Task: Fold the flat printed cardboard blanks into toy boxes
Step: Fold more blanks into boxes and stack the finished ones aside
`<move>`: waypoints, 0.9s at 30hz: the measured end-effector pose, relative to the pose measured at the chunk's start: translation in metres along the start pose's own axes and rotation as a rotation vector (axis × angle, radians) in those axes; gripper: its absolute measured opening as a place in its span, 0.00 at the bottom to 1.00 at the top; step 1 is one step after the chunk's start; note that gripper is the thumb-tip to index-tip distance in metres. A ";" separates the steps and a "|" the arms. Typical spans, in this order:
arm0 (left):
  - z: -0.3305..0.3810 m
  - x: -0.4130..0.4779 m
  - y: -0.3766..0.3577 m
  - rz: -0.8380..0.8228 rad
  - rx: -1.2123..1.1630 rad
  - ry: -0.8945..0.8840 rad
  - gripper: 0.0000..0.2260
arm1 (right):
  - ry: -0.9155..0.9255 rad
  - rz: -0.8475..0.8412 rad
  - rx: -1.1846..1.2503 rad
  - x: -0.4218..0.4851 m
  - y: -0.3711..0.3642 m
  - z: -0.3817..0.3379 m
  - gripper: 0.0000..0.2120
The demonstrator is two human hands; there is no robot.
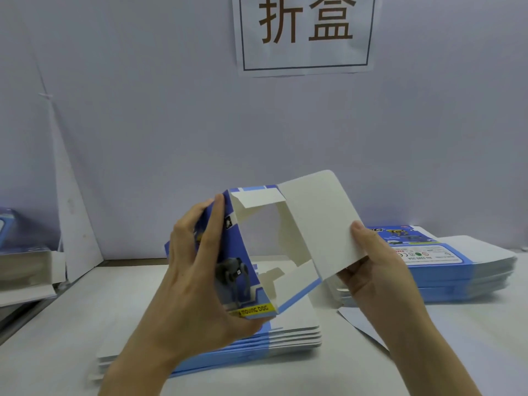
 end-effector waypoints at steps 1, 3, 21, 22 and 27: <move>0.000 -0.001 -0.002 -0.013 -0.016 -0.006 0.59 | -0.052 0.008 0.064 -0.002 -0.003 0.004 0.11; 0.001 -0.002 -0.007 -0.037 -0.025 -0.010 0.58 | -0.124 -0.011 0.113 -0.006 -0.009 0.011 0.17; 0.012 -0.003 -0.012 -0.043 0.094 -0.010 0.54 | 0.621 0.009 -0.403 -0.024 -0.015 -0.041 0.18; 0.011 -0.003 -0.012 -0.041 0.093 -0.009 0.54 | 0.619 -0.022 -0.362 -0.025 -0.019 -0.042 0.14; 0.007 -0.002 -0.005 -0.027 0.078 -0.018 0.55 | 0.390 -0.010 0.001 -0.019 -0.018 -0.044 0.12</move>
Point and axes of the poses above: each hand's wrist, its own x-axis towards the middle knuckle, its own y-axis out of the back of the hand, z = x × y, the point moved 8 cm from there along x, towards the middle knuckle, and after that the axes turned 13 degrees about y, right-handed, at the moved point
